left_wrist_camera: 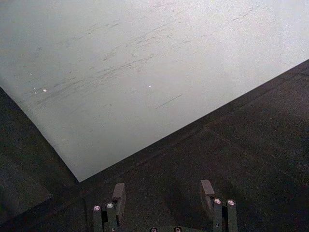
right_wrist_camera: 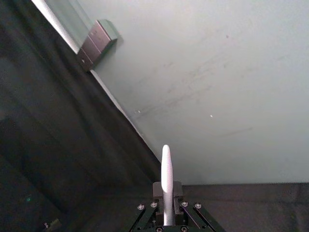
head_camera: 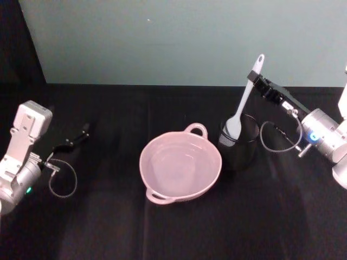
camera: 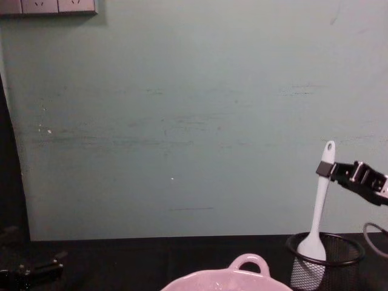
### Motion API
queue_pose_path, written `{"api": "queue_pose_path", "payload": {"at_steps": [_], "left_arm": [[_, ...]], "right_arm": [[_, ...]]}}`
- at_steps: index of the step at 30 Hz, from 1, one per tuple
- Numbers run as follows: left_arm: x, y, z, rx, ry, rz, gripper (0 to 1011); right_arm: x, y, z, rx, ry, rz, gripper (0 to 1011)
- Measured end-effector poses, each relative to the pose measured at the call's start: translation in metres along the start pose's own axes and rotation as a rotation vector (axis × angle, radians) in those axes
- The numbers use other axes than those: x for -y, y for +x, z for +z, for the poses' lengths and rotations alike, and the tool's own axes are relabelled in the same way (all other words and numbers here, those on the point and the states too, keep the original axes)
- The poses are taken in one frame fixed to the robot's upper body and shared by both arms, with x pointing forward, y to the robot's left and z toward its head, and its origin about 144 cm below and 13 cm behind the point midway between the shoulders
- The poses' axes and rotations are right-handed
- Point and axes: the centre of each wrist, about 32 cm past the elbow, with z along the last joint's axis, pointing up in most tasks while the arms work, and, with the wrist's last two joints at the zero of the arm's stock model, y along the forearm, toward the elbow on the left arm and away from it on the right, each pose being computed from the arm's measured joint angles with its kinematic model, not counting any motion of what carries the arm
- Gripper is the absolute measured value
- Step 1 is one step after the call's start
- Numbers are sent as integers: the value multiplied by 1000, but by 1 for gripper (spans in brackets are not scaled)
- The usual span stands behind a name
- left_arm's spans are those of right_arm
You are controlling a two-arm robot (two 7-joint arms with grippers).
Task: Use the one hand to pick up the spoon and stir the clear water in the bowl.
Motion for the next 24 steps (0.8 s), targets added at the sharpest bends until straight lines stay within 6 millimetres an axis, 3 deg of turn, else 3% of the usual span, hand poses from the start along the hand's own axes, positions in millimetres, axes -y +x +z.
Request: {"api": "queue_pose_path", "payload": {"at_steps": [24], "left_arm": [[0,0,0,0,0,0,1011]], "right_arm": [[7,9,-15,-29,-61,5,112]]}}
